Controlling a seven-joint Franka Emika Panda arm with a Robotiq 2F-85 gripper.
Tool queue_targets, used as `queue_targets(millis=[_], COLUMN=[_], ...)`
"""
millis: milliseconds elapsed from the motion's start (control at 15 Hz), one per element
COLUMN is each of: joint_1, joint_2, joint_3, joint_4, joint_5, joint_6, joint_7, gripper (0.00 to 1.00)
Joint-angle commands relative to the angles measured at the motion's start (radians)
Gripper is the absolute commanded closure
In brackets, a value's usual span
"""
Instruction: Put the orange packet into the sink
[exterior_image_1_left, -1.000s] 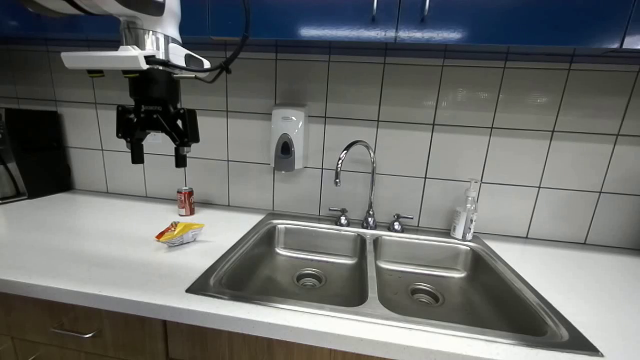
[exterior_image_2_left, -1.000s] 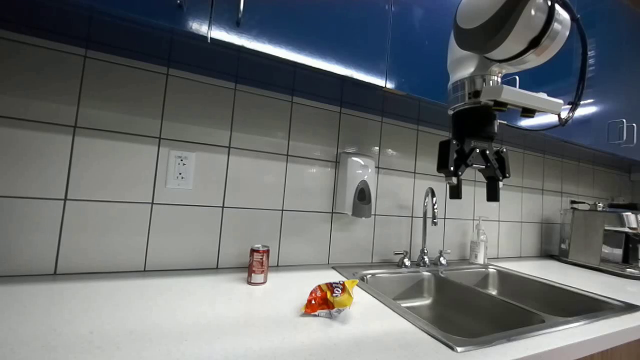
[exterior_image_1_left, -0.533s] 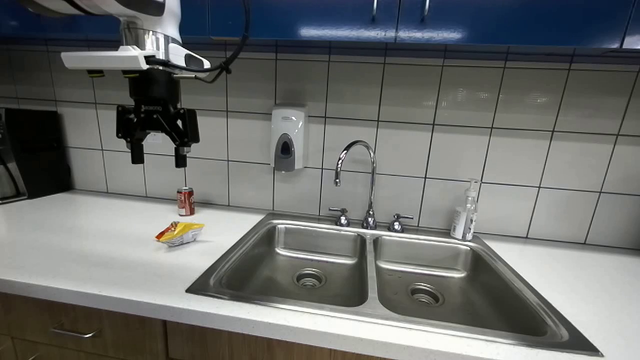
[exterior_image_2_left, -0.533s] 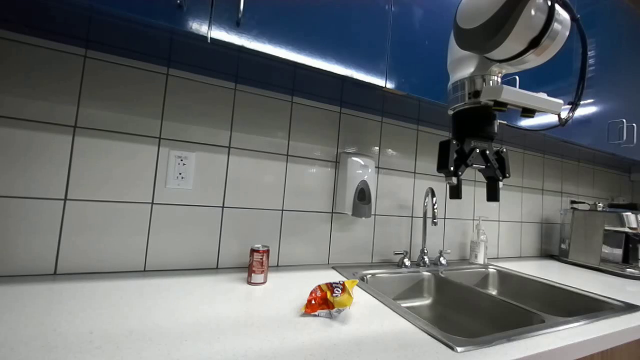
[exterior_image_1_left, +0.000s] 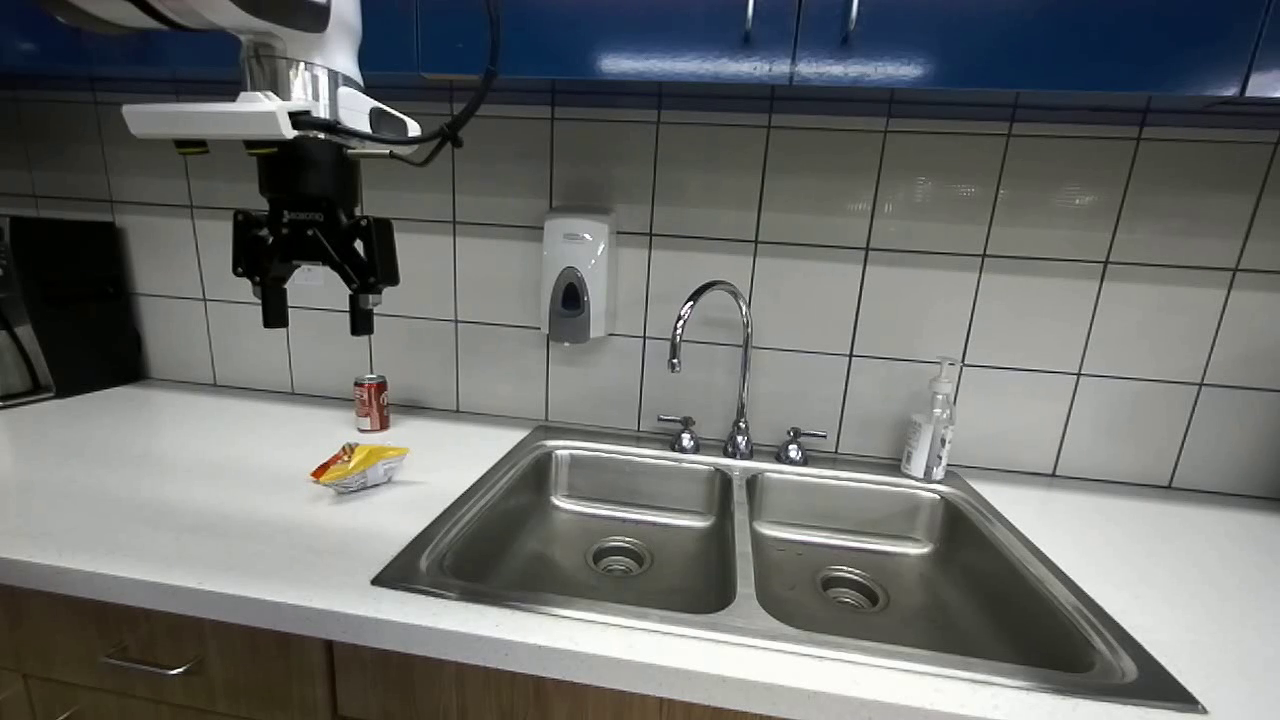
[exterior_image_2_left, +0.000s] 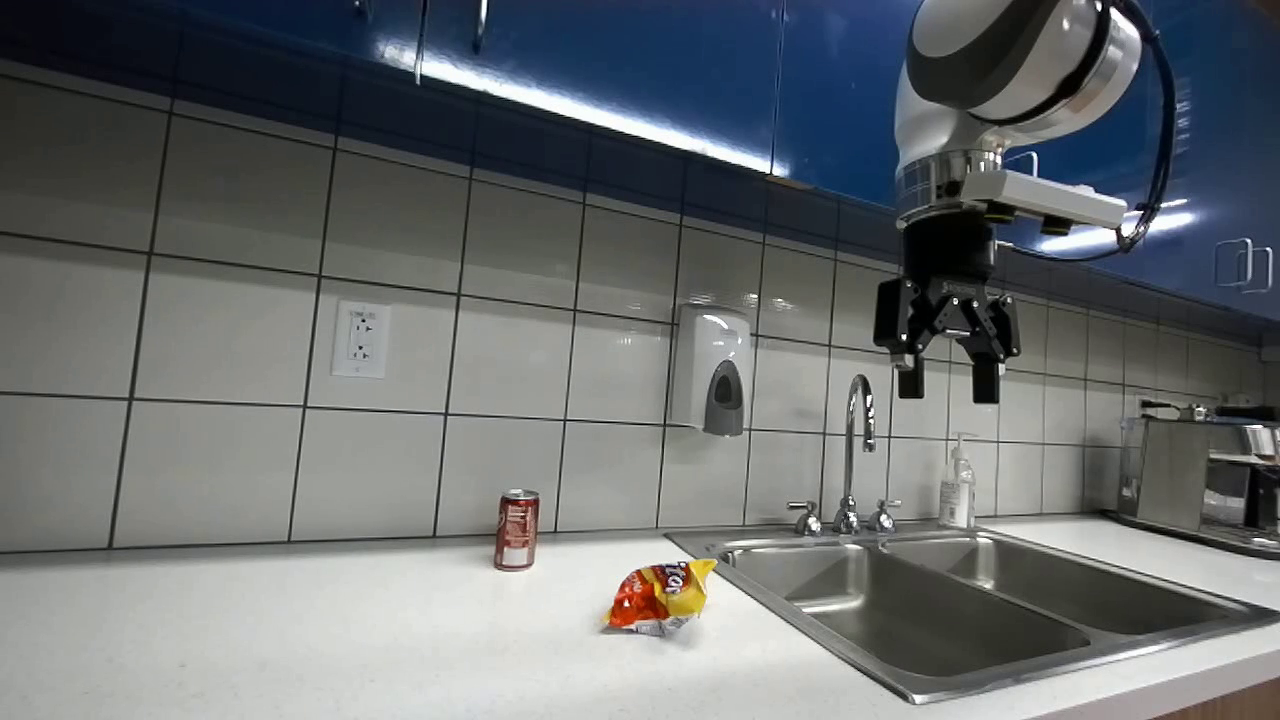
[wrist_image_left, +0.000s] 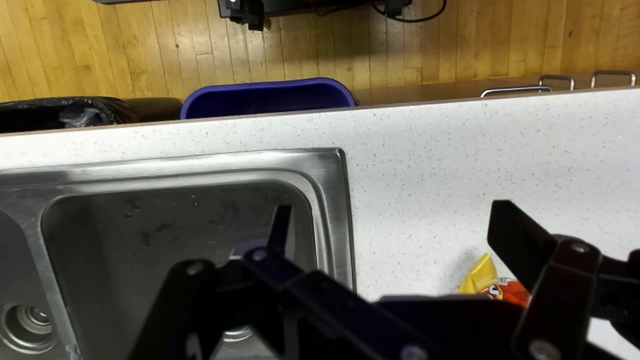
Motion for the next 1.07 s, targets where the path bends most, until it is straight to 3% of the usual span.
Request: queue_targets(millis=[0, 467, 1000], joint_1=[-0.008, 0.027, 0.118], joint_2=[0.000, 0.108, 0.377], joint_3=[0.007, 0.015, 0.152], joint_4=[0.002, -0.021, 0.161], joint_5=[0.004, 0.007, -0.017], joint_6=[-0.002, 0.073, 0.126], joint_7=[-0.004, -0.073, -0.016], gripper=[0.00, 0.00, 0.00])
